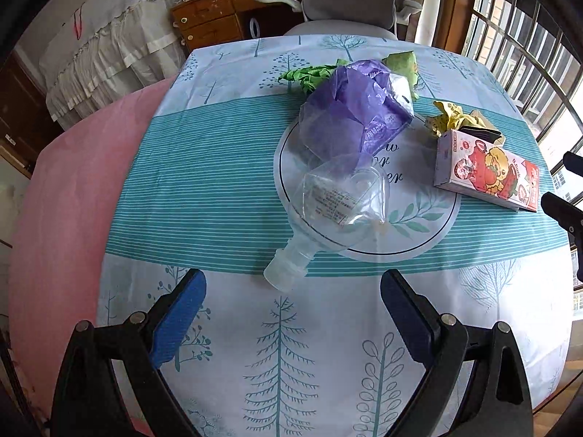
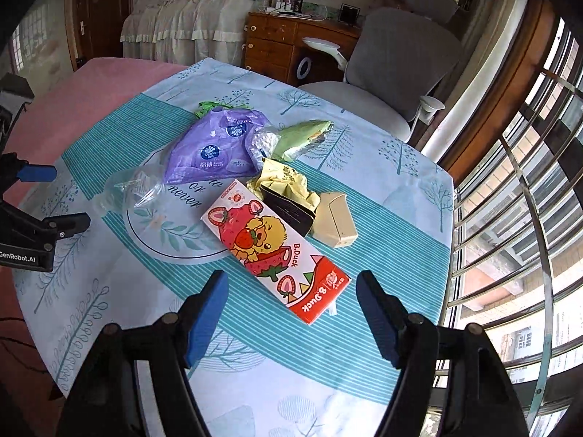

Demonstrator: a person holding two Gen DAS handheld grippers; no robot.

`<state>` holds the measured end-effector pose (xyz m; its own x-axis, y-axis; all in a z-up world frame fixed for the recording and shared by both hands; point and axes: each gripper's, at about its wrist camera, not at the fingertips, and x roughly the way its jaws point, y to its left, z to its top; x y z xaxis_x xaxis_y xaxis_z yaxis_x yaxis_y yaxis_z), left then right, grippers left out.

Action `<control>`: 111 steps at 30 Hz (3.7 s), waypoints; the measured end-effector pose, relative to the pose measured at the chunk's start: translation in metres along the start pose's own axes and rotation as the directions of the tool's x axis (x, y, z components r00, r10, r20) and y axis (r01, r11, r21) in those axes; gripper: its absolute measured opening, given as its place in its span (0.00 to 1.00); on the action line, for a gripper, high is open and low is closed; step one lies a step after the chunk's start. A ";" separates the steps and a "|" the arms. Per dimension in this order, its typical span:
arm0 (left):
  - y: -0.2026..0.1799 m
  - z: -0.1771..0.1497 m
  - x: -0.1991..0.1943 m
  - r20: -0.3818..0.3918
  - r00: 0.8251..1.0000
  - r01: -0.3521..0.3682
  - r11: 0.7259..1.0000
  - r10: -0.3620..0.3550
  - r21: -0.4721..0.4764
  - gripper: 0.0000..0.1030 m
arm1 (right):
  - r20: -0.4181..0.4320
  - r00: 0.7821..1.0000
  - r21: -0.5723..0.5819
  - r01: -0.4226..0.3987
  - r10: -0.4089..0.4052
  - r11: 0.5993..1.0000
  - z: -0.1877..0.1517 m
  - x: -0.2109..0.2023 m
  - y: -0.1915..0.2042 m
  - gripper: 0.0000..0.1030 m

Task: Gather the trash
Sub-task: 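Grasp the clear plastic bottle with left tool while right tool grasps B.Duck box, then carry bottle and B.Duck box over the bin and open both tools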

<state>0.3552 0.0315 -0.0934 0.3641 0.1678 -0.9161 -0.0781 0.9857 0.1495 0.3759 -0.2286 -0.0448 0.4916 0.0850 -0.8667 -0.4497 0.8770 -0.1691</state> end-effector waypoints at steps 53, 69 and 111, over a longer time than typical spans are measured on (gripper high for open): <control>0.022 -0.089 -0.095 -0.012 0.965 0.260 0.964 -0.261 -0.057 0.39 | -0.131 0.890 0.317 -0.380 0.437 0.869 -0.054 -0.029 0.075 0.53; 0.084 -0.219 -0.128 -0.036 0.928 0.370 0.912 -0.370 0.179 0.39 | -0.065 0.944 0.547 -0.239 0.325 0.803 -0.147 -0.129 0.205 0.54; -0.019 -0.400 0.219 -0.342 0.841 0.445 0.896 -0.420 -0.007 0.98 | -0.323 0.816 0.836 0.009 0.479 0.548 -0.418 0.190 0.291 0.56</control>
<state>0.0652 0.0426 -0.4462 0.0212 -0.2787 -0.9601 0.0852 0.9574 -0.2760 0.0264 -0.1550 -0.4546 -0.0549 0.3366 -0.9401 0.3816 0.8771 0.2918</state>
